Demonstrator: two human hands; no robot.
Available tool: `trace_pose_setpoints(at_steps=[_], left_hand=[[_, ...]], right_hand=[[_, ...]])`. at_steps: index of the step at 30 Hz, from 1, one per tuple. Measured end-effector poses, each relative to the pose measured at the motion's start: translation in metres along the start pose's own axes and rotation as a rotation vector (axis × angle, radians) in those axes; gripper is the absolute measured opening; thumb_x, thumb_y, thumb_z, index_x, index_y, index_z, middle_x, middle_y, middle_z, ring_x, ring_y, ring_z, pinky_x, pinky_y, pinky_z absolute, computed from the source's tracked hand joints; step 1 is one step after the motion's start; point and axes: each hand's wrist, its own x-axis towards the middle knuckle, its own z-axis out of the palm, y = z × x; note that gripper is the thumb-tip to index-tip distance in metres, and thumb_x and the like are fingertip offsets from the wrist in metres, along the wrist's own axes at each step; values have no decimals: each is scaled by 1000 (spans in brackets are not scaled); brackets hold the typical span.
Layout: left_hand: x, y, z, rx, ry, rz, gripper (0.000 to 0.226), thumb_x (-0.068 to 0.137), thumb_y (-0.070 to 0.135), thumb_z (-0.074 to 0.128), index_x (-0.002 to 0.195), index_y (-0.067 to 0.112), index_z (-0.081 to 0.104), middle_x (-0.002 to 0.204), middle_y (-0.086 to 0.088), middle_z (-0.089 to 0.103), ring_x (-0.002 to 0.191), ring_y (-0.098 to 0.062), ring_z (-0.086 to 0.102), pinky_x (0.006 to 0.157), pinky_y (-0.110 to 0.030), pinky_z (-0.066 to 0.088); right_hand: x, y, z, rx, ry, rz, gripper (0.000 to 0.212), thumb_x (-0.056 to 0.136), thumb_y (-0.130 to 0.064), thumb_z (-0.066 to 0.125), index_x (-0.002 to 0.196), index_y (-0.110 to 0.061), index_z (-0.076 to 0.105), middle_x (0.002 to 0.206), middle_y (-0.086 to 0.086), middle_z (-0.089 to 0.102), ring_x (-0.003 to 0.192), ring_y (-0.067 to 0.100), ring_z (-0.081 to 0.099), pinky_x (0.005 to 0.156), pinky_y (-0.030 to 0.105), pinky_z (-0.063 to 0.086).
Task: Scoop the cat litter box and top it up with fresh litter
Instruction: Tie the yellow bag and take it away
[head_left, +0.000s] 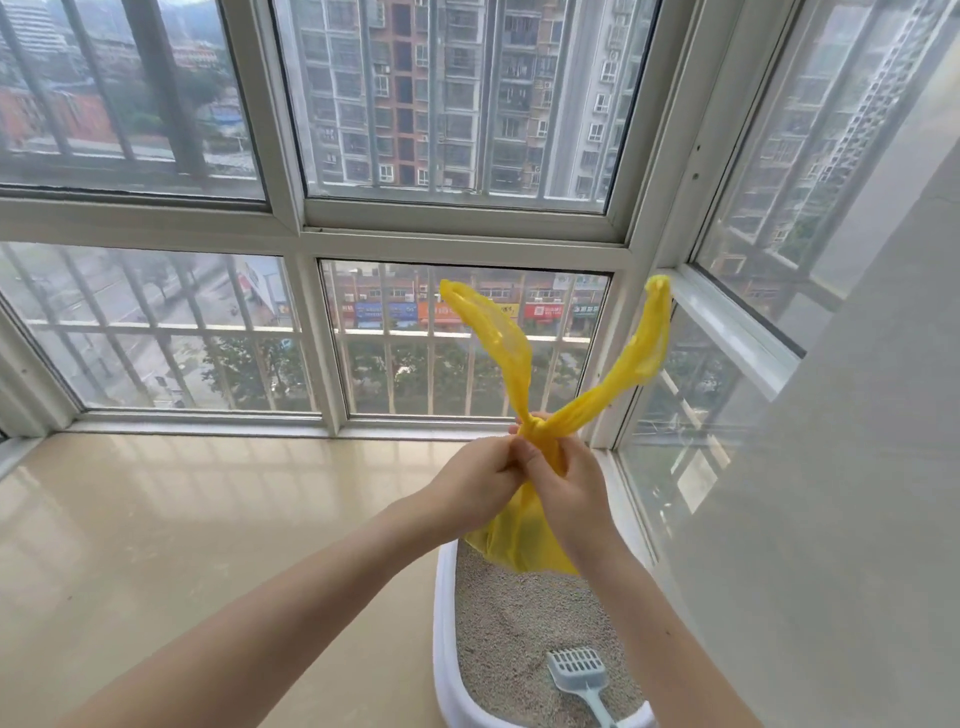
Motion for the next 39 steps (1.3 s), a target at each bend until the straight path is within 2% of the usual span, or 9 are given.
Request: trace_pose_setpoints(at_steps=[3, 6, 8, 13, 16, 20, 23, 29, 39], left_hand=[[-1, -1, -5, 43, -70, 64, 20, 94, 27, 49, 98, 18, 66, 97, 2, 70, 95, -20, 62, 77, -33, 48], [-1, -9, -22, -9, -99, 188, 21, 89, 44, 55, 100, 32, 68, 99, 33, 64, 98, 6, 59, 84, -21, 47], [2, -16, -35, -85, -81, 207, 25, 84, 47, 55, 97, 30, 69, 95, 26, 67, 94, 3, 61, 84, -25, 48], [4, -24, -45, -292, -131, 235, 27, 83, 45, 54, 93, 24, 69, 92, 6, 71, 92, -15, 65, 87, -35, 50], [-6, -22, -34, -290, -166, 312, 30, 83, 44, 52, 93, 20, 67, 92, 6, 71, 91, -12, 65, 86, -31, 50], [-24, -17, -6, -61, -246, 579, 35, 87, 45, 44, 98, 18, 64, 95, 10, 67, 92, -8, 60, 82, -25, 45], [-35, -1, 24, 129, -318, 829, 35, 90, 40, 41, 104, 15, 62, 98, 4, 65, 94, -15, 57, 80, -27, 41], [-66, 53, 103, 298, -457, 1241, 32, 90, 32, 45, 109, 12, 61, 98, -1, 64, 89, -27, 59, 74, -37, 49], [-137, 171, 267, 310, -739, 1658, 57, 94, 40, 40, 149, 31, 27, 150, 0, 40, 142, -26, 29, 116, -44, 24]], right_hand=[[-5, -2, 5, 131, 106, 19, 15, 93, -12, 61, 103, -4, 69, 96, 6, 73, 92, 10, 67, 82, 20, 49], [-15, -5, 3, 216, 214, 37, 13, 93, -16, 60, 101, -14, 70, 101, 7, 72, 98, 19, 67, 85, 27, 53], [-24, -9, 0, 223, 313, 63, 18, 91, -24, 61, 103, -13, 69, 101, 7, 72, 99, 19, 66, 87, 31, 53], [-56, -14, -8, 103, 595, 70, 12, 91, -20, 61, 100, -14, 67, 93, -6, 70, 89, 1, 63, 83, 18, 47], [-90, -17, -13, -21, 723, 85, 19, 91, -24, 62, 101, -10, 67, 95, -2, 70, 90, 2, 63, 82, 17, 46], [-151, -23, -19, -84, 930, 157, 9, 88, -30, 61, 94, -24, 64, 92, -13, 67, 87, -11, 60, 77, 7, 42], [-202, -26, -28, -107, 1102, 214, 27, 86, -35, 61, 100, -14, 65, 96, -6, 69, 94, 0, 63, 83, 16, 45], [-307, -38, -53, -140, 1448, 330, 13, 91, -27, 61, 97, -17, 66, 91, -4, 70, 86, 3, 65, 77, 23, 47], [-448, -43, -133, -193, 1971, 413, 4, 92, -29, 62, 92, -27, 65, 90, -8, 69, 87, 6, 63, 75, 27, 46]])
